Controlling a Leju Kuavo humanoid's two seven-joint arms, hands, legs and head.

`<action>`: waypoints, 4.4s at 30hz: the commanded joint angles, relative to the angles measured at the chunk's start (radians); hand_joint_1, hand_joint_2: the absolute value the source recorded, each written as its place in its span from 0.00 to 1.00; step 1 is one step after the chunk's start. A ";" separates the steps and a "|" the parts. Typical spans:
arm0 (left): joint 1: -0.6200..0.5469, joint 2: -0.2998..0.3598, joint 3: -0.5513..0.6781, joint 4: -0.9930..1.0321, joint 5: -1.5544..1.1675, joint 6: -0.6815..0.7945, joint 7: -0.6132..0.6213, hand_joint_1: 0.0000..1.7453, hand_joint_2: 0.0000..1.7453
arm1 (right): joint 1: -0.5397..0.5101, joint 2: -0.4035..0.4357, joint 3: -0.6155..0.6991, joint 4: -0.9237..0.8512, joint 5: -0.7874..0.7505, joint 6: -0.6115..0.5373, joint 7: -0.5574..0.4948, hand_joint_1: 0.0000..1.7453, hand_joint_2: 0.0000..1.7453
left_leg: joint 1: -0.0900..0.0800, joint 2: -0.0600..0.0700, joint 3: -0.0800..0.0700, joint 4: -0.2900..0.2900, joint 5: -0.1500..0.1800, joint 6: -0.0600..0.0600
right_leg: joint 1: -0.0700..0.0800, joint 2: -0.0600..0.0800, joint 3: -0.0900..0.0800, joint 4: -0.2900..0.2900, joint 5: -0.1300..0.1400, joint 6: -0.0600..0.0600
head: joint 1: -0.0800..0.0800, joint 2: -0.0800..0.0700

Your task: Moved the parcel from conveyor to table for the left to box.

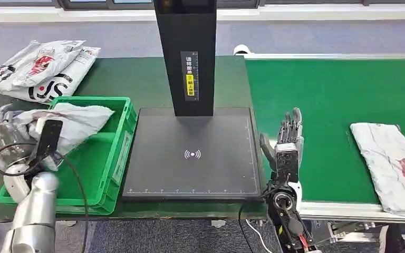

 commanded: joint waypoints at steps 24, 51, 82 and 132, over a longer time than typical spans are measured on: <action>0.079 0.005 -0.235 -0.216 0.455 -0.197 -0.087 0.00 0.00 | 0.037 -0.050 -0.110 -0.033 0.179 0.027 0.150 0.00 1.00 | 0.000 -0.010 0.007 -0.002 0.002 0.000 | 0.001 -0.014 0.010 -0.001 -0.002 -0.002 | 0.000 0.000; 0.128 0.008 -0.275 -0.301 0.400 -0.144 -0.038 0.00 1.00 | 0.014 -0.064 -0.120 -0.002 0.209 0.047 0.179 0.00 1.00 | 0.001 -0.004 0.008 -0.002 -0.002 -0.001 | 0.002 -0.008 0.009 -0.002 -0.003 -0.002 | 0.000 0.000; -0.385 0.830 -0.632 -0.090 0.452 -1.365 0.046 0.00 1.00 | 0.040 -0.110 -0.266 -0.002 0.425 0.207 0.304 0.00 1.00 | 0.012 0.002 0.002 0.000 -0.001 -0.011 | 0.009 -0.002 0.000 0.001 0.000 -0.011 | 0.000 0.000; -0.174 -0.296 -0.654 0.315 0.932 -0.759 -0.236 0.00 1.00 | -0.139 -0.154 -0.482 0.425 1.007 -0.177 0.436 0.00 1.00 | 0.000 -0.008 0.007 -0.002 0.000 -0.001 | -0.003 -0.011 0.008 -0.004 0.001 -0.004 | 0.000 0.000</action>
